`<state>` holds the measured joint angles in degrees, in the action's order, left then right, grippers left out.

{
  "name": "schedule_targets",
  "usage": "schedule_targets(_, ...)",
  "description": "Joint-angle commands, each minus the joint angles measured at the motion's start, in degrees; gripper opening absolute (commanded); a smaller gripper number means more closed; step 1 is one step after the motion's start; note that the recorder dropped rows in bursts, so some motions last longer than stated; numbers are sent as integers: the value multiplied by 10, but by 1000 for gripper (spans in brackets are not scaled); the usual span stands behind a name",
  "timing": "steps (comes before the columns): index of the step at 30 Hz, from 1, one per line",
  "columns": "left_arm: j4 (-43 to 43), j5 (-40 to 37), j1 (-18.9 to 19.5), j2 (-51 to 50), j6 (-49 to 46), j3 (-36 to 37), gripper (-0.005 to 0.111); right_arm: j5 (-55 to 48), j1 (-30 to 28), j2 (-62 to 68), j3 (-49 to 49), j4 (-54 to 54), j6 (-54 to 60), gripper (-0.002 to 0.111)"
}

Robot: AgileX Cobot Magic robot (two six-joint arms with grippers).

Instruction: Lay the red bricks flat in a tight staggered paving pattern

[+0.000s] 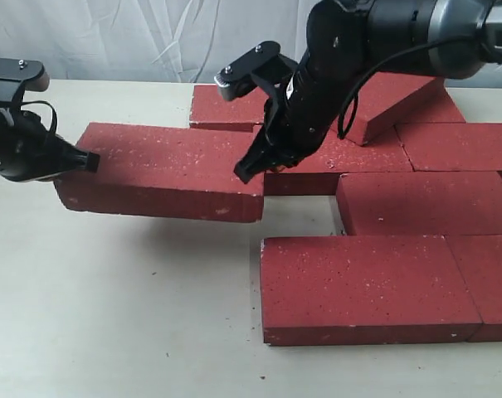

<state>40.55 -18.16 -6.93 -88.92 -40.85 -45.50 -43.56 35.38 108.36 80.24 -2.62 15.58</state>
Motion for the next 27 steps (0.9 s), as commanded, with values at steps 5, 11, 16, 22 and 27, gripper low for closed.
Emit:
schedule_targets(5,21,142,-24,7,-4,86,0,101,35,31,-23,-40,8,-1)
schedule_targets(11,10,151,-24,5,-4,108,0,126,35,70,-23,-38,8,-1)
schedule_targets(16,16,158,-24,-20,-3,108,0,143,35,78,-23,-17,8,-1)
schedule_targets(22,20,163,-24,-53,-3,108,0,151,35,96,-23,-9,8,-1)
schedule_targets(27,18,190,-24,-58,-4,108,0,132,35,96,-23,26,8,-1)
